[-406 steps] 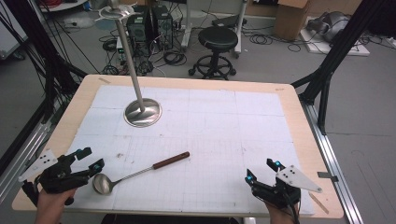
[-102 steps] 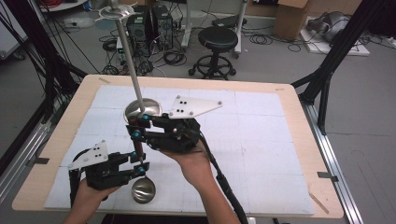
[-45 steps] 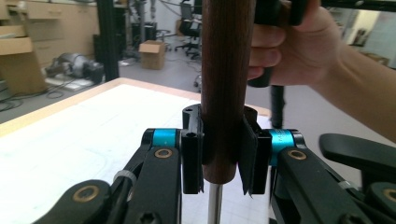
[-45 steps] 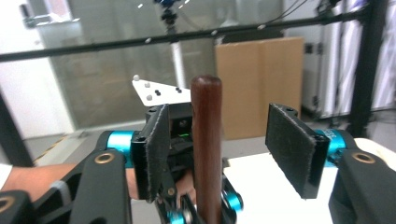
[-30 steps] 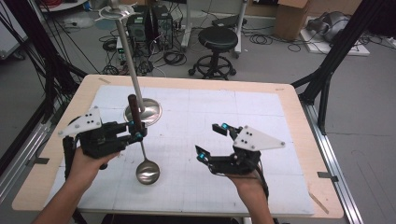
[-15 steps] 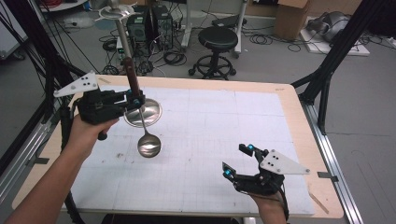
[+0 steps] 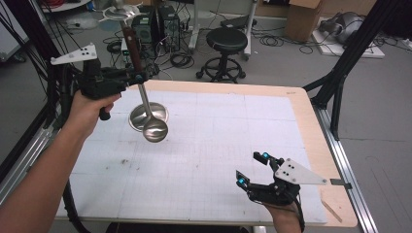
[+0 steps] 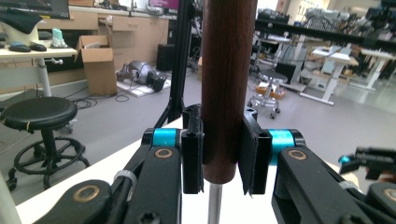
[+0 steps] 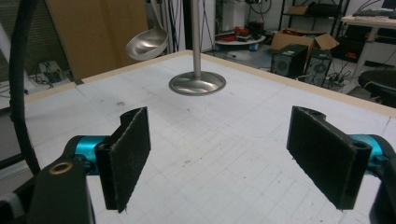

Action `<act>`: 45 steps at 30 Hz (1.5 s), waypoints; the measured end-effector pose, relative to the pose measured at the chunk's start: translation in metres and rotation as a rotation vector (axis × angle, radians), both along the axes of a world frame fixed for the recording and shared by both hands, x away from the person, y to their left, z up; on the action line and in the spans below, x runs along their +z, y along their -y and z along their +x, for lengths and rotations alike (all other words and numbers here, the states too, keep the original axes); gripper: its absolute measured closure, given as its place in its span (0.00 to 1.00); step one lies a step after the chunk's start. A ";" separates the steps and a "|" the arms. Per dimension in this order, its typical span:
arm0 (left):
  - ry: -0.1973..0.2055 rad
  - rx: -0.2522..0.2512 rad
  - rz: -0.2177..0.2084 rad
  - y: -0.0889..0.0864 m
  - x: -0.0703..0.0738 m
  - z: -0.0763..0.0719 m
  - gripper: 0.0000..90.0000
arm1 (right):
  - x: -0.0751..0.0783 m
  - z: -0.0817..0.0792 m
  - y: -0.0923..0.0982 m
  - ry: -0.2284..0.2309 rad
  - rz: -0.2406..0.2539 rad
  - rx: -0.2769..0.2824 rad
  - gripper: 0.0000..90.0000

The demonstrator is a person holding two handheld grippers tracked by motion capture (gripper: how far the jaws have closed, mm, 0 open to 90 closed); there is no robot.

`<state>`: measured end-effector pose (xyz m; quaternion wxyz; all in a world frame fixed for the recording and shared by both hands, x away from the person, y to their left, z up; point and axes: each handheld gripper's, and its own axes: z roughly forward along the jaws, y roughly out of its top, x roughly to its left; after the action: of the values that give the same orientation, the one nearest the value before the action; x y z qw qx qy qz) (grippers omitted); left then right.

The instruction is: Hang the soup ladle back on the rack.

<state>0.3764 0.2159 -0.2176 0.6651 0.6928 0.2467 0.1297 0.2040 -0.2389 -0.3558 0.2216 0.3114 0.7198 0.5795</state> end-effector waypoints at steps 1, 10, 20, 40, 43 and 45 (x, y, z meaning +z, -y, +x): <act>-0.003 0.002 -0.001 -0.001 0.001 0.003 0.81 | -0.001 0.000 0.000 -0.006 0.007 0.000 0.23; -0.037 0.008 -0.019 -0.007 0.002 0.021 0.81 | -0.002 0.001 0.001 -0.009 0.019 0.007 0.23; -0.065 0.041 -0.028 -0.010 -0.001 0.034 0.81 | -0.004 0.001 0.001 -0.015 0.019 0.008 0.23; -0.112 0.088 -0.014 -0.015 -0.008 0.050 0.81 | -0.008 0.003 0.001 -0.033 0.036 0.010 0.23; -0.107 0.087 -0.004 -0.014 -0.009 0.049 0.81 | -0.009 0.003 0.001 -0.039 0.037 0.012 0.23; -0.104 0.088 0.007 -0.013 -0.009 0.049 0.81 | -0.010 0.003 0.002 -0.042 0.040 0.010 0.23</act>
<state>0.4249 0.2291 -0.2263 0.6427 0.6894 0.3106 0.1235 0.2074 -0.2405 -0.3653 0.1974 0.3243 0.7141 0.5882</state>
